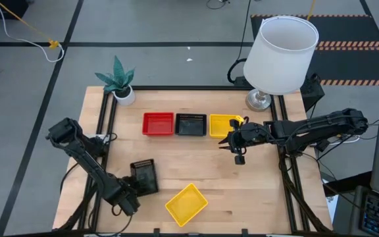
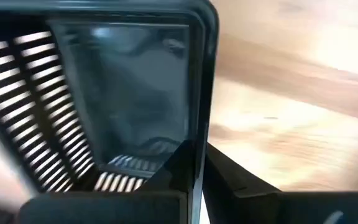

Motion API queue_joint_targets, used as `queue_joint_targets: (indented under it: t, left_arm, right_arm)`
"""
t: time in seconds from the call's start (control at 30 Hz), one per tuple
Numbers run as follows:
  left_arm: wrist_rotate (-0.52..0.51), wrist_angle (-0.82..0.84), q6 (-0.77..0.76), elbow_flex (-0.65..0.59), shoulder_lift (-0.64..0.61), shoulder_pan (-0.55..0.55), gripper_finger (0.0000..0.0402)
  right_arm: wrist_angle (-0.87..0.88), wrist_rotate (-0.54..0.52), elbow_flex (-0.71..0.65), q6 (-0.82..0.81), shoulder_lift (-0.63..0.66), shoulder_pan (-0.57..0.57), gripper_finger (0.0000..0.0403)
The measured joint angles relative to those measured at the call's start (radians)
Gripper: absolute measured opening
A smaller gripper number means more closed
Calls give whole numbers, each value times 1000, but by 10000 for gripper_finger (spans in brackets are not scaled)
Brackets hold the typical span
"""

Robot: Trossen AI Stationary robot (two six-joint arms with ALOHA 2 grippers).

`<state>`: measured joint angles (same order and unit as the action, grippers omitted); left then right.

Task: Stack baskets by color
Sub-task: Stack the bottom black bin on top of the top black bin

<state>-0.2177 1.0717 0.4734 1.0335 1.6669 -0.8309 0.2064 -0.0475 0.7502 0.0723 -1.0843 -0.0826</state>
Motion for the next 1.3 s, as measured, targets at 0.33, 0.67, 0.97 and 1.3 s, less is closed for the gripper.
queue_joint_targets:
  t: [0.33, 0.67, 0.97, 1.3]
  left_arm:
    - [-303, -28, -191, 191, 0, 114, 15]
    - [-527, -128, -414, 344, -1, 289, 15]
    - [-546, -398, -378, 449, -1, 498, 14]
    - [-367, -536, -378, 554, -1, 686, 15]
  right_arm:
    - [0, -2, 0, -26, 0, 0, 73]
    - [129, -3, 43, -60, 0, -40, 73]
    - [314, -62, 86, -116, 73, -64, 73]
    - [393, -61, 87, -166, 216, -65, 73]
